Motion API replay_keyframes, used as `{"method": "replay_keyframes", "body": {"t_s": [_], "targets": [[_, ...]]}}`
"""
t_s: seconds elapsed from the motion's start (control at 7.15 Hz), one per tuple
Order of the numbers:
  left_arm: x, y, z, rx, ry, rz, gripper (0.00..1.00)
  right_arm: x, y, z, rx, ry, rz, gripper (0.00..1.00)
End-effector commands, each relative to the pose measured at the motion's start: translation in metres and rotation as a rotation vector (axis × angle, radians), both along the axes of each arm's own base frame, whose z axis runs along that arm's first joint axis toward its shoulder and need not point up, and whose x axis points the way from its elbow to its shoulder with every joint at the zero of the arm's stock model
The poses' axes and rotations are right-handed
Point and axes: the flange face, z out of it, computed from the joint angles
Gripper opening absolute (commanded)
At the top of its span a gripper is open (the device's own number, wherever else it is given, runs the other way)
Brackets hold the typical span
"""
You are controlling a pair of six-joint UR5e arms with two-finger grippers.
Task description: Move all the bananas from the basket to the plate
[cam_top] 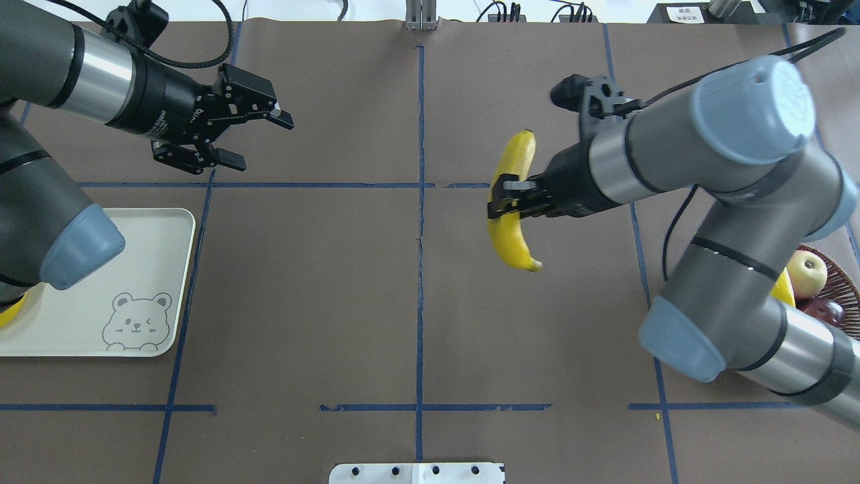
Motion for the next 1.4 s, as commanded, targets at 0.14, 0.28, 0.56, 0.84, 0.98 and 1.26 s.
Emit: {"method": "replay_keyframes", "body": {"t_s": [0.14, 0.28, 0.56, 0.84, 0.98, 1.26], "targets": [[0.032, 0.011, -0.023, 0.096, 0.09, 0.053, 0.99, -0.035, 0.026, -0.066, 0.046, -0.034, -0.02, 0.01], [0.034, 0.014, -0.027, 0.135, 0.126, 0.06, 0.99, -0.037, 0.03, -0.076, 0.052, -0.051, -0.028, 0.01], [0.055, 0.024, -0.046, 0.169, 0.162, 0.091, 0.99, -0.042, 0.038, -0.084, 0.049, -0.064, -0.04, 0.01], [0.073, 0.033, -0.07, 0.202, 0.196, 0.114, 0.99, -0.047, 0.044, -0.084, 0.048, -0.065, -0.054, 0.01], [0.088, 0.043, -0.076, 0.22, 0.215, 0.1, 0.99, -0.047, 0.045, -0.085, 0.049, -0.066, -0.056, 0.01], [0.103, 0.049, -0.077, 0.219, 0.216, 0.092, 0.98, -0.05, 0.05, -0.087, 0.063, -0.088, -0.066, 0.01]]}}
